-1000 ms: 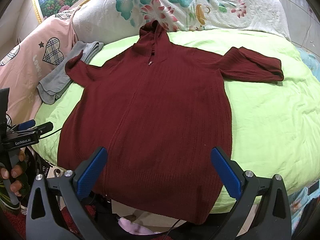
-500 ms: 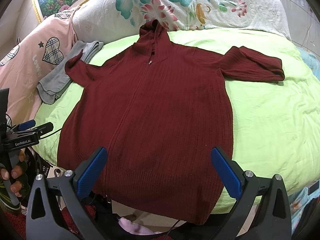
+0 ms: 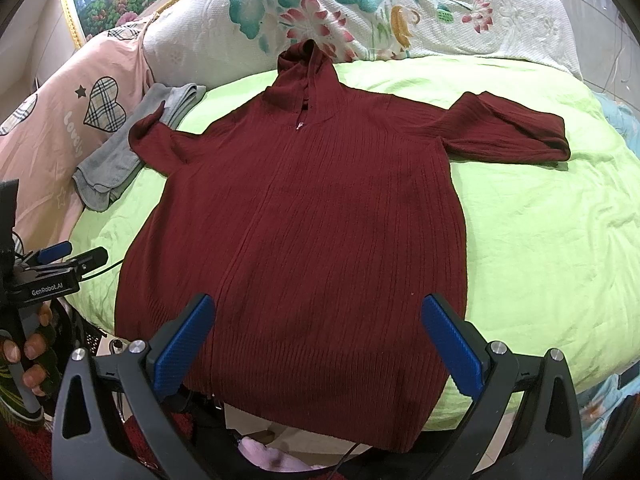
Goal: Fold large clothes
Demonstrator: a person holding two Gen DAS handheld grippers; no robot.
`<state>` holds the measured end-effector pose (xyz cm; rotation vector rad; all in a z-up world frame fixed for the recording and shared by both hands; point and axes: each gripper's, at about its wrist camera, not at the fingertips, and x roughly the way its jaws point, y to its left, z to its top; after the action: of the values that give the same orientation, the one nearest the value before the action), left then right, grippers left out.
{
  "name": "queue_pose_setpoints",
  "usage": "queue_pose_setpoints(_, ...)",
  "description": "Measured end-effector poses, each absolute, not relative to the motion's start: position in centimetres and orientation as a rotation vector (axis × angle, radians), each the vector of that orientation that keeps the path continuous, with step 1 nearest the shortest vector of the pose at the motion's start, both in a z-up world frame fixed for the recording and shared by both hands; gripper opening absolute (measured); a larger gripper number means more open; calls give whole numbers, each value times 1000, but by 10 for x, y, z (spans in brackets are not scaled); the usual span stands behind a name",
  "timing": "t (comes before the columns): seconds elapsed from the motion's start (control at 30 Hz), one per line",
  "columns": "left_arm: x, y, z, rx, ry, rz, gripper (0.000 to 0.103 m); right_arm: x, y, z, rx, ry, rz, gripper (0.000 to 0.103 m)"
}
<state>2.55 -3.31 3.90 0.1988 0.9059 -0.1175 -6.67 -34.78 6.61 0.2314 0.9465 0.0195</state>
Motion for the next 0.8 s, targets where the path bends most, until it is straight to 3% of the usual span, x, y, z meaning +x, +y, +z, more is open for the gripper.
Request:
queue_pose_setpoints(0.53, 74, -55, 21, 185, 801, -222, 102, -15, -427, 75, 295, 804, -65, 102)
queue_pose_setpoints(0.6, 86, -56, 20, 192, 799, -215, 102, 0, -447, 77, 272, 802, -108, 99)
queue_pose_setpoints(0.8, 124, -60, 15, 183, 823, -197, 102, 74, -533, 60, 313, 818, -246, 77)
